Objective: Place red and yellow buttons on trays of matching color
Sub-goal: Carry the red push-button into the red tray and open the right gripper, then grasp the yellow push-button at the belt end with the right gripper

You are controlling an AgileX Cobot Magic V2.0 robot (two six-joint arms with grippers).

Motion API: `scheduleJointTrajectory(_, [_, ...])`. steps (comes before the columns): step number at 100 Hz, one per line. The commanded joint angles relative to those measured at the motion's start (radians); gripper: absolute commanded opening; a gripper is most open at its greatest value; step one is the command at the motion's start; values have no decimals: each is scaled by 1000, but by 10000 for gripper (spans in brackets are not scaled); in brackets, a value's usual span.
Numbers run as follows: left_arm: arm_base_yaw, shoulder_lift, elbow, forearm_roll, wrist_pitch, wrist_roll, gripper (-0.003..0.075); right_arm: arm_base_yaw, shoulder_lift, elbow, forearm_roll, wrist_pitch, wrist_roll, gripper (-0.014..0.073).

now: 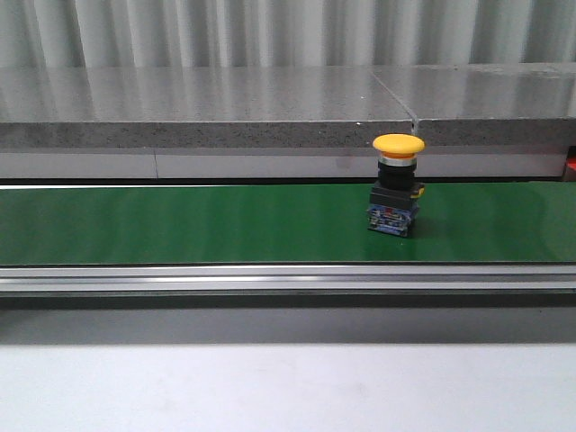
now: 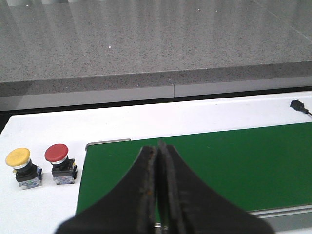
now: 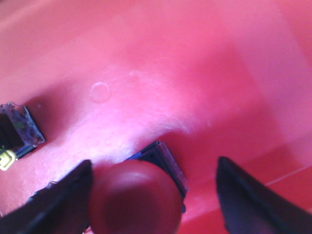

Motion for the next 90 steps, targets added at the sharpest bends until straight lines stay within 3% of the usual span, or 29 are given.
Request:
scheduleJointTrajectory(1, [-7, 5, -26, -21, -66, -1, -20, -6, -65, -37, 18, -33, -12, 591])
scheduleJointTrajectory(31, [-7, 5, -26, -21, -66, -1, -20, -2, -227, -37, 22, -30, -12, 591])
scheduleJointTrajectory(58, [-7, 5, -26, -21, -66, -1, -20, 93, -434, -20, 22, 53, -49, 591])
scheduleJointTrajectory(90, [-7, 5, -26, -21, -66, -1, -20, 258, -757, 241, 22, 115, -95, 591])
